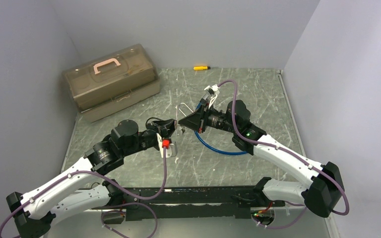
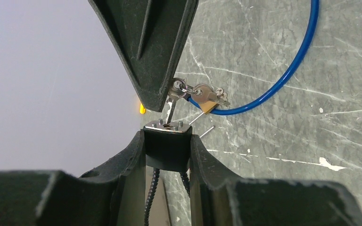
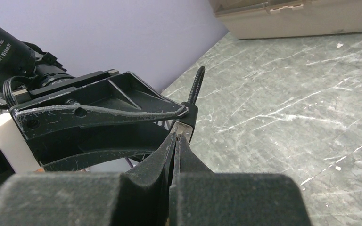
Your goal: Unlock with the key
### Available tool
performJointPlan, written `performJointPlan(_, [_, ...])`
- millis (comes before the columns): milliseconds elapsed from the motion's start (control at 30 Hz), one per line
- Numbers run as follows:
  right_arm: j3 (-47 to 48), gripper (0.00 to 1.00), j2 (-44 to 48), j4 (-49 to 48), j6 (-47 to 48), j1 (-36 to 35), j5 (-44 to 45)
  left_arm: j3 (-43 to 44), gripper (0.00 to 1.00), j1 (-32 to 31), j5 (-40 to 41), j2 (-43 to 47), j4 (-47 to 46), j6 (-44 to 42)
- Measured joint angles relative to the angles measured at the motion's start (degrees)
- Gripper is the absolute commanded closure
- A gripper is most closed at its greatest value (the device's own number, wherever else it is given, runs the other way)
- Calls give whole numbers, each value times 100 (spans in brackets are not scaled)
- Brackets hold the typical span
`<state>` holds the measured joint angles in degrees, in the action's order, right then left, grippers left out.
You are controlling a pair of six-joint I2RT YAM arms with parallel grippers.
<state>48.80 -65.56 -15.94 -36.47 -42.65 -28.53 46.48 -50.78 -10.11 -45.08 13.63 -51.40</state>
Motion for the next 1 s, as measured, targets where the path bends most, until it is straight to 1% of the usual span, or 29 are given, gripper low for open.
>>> performJointPlan(533, [74, 100, -131, 94, 2, 0, -7, -39, 100, -22, 9, 26, 50, -98])
performJointPlan(1000, [205, 100, -313, 127, -22, 22, -55, -48, 100, -94, 212, 0, 83, -293])
